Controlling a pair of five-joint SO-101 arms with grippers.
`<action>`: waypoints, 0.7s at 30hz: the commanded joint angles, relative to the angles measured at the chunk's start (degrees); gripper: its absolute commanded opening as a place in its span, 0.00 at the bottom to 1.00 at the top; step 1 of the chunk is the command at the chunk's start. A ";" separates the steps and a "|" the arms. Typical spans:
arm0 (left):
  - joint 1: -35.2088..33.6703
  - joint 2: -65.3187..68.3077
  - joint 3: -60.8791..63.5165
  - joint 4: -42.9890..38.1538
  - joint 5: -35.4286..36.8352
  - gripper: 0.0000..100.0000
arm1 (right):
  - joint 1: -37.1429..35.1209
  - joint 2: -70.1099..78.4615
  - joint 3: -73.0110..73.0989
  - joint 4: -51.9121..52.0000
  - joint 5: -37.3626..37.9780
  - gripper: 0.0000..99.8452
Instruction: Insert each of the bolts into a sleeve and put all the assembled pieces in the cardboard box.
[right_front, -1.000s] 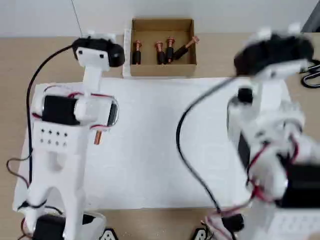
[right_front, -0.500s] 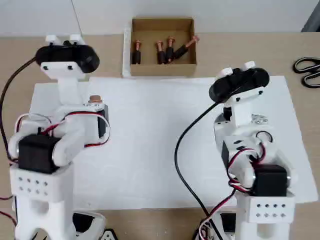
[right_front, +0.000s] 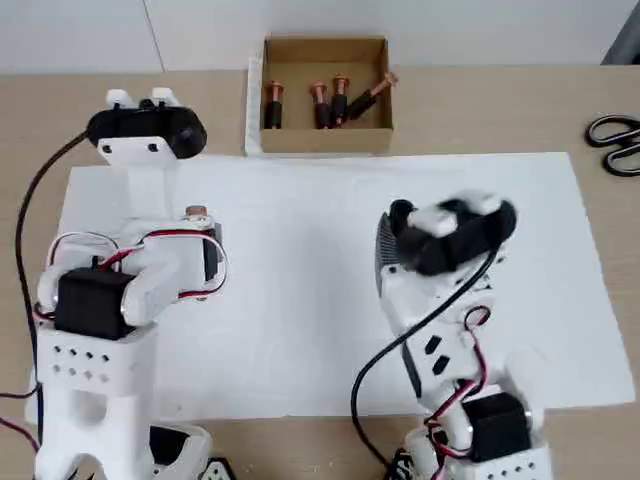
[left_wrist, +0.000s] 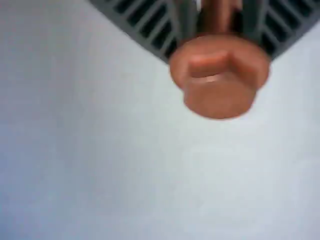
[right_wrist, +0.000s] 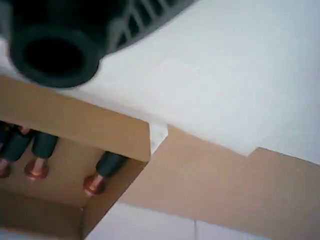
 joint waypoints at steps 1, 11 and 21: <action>-0.18 -1.32 -0.13 -1.76 0.26 0.01 | -0.40 -4.35 6.77 -6.73 0.97 0.00; 0.09 -1.32 -0.04 -5.80 0.26 0.01 | -8.40 -11.30 25.14 -17.63 0.97 0.00; 0.70 -1.23 2.07 -11.96 0.26 0.01 | -16.04 -18.86 31.65 -17.80 0.79 0.00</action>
